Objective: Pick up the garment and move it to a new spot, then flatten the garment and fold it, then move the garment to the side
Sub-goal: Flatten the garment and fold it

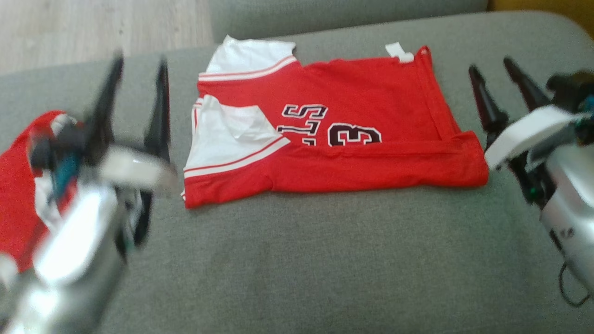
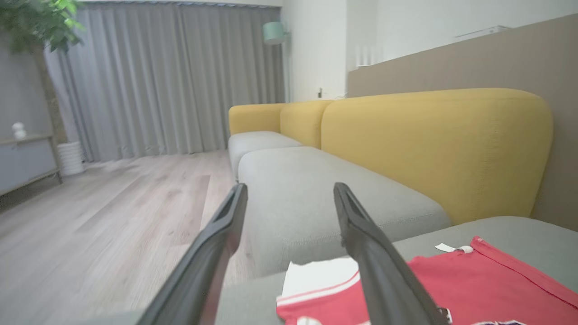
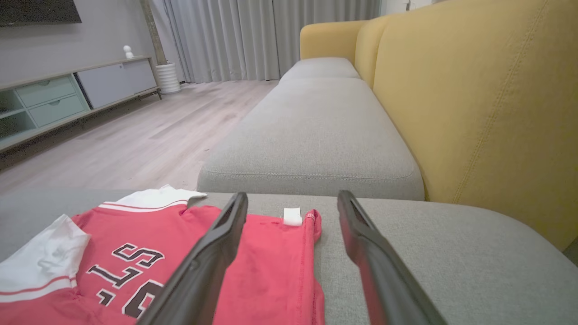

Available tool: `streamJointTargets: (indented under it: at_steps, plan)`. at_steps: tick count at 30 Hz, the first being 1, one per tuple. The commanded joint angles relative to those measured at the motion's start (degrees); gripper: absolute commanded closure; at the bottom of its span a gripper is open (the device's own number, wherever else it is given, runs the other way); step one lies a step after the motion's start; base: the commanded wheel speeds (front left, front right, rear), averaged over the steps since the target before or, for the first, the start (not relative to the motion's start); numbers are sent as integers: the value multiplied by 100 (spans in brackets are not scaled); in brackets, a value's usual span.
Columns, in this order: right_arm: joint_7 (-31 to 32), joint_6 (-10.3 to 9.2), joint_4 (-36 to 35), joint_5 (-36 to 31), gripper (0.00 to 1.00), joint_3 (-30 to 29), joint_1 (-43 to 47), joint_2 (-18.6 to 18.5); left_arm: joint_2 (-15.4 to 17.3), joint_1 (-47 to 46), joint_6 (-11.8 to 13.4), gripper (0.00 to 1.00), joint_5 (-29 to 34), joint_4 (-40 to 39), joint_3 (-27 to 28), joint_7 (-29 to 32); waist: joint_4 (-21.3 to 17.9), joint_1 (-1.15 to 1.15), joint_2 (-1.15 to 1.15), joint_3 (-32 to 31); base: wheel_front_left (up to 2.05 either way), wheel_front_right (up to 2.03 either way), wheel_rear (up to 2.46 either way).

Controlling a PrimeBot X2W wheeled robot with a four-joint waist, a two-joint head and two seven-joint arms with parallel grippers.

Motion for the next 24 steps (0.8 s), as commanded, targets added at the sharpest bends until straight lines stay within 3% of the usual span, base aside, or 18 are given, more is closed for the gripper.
streamJointTargets:
  at_steps: [1,6,12,17,24]
  plan:
    - [-74,-4,-252,-313,0,-298,197,50,58,367,117,0,126,-397,573,-27,20,1,0,-165,0,0,0]
    - [-80,-4,-1132,-1563,0,-1807,1285,486,-543,1889,136,0,443,-1010,1442,-27,49,1,0,-336,0,0,0]
    - [-81,-4,-1932,-2872,0,-3229,2783,1469,-1375,2903,-221,0,987,-958,2210,-28,13,1,0,-511,0,0,0]
    - [-81,-4,-2236,-3364,0,-3577,3256,1944,-1719,3128,-519,0,1398,-697,2567,-28,-124,1,0,-562,0,0,0]
    - [-82,-4,-2454,-3639,0,-3672,3333,2107,-1907,2932,-789,0,1831,-260,2896,-28,-300,1,0,-498,0,0,0]
